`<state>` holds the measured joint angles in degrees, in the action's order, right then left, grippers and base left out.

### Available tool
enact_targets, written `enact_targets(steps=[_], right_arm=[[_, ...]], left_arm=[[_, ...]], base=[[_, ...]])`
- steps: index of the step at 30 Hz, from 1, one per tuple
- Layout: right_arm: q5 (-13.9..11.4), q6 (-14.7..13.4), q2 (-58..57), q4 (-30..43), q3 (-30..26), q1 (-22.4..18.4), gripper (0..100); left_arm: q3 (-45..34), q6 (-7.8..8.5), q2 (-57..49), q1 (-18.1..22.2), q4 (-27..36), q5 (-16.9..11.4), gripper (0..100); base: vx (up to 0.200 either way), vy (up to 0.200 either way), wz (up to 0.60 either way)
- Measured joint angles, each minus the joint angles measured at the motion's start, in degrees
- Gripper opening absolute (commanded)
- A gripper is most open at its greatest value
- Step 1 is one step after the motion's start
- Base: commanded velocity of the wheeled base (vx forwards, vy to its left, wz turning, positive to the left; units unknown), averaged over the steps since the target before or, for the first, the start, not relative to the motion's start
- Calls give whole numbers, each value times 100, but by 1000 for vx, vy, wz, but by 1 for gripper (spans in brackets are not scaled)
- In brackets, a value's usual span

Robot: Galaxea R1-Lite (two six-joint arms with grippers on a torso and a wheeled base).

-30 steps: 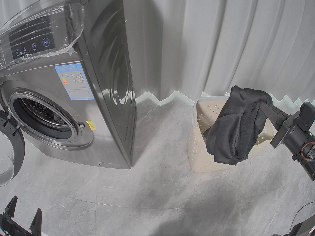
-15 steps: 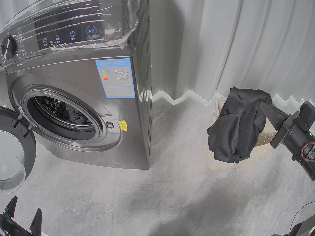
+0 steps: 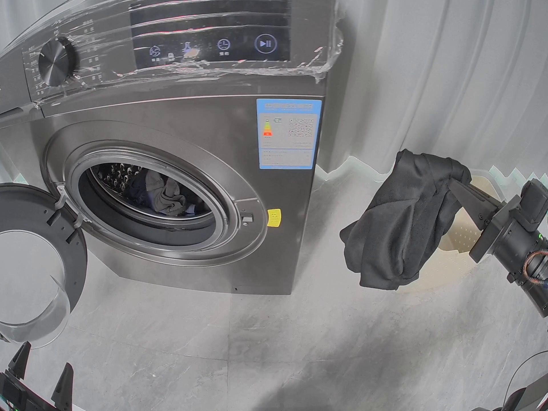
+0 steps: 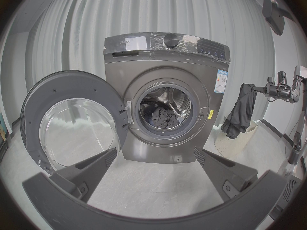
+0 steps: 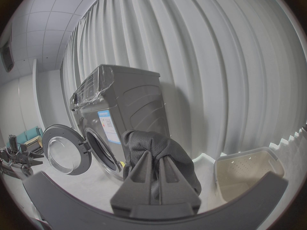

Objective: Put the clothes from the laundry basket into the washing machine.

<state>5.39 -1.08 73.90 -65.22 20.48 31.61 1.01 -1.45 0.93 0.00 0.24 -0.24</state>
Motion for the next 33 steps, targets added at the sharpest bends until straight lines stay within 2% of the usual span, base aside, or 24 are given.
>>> enact_targets(steps=[9, 19, 33], right_arm=[[-13, -26, 35, -4, -17, 41, 0], [-9, -33, 51, 5, -17, 46, 0], [-9, -33, 72, 9, -61, 44, 0]], left_arm=[[0, -7, 0, 0, -6, 6, 100], [0, -7, 1, 0, -2, 6, 100], [0, -7, 4, 0, 0, 4, 100]], base=[[-178, 0, 0], [0, 0, 0], [0, 200, 0]])
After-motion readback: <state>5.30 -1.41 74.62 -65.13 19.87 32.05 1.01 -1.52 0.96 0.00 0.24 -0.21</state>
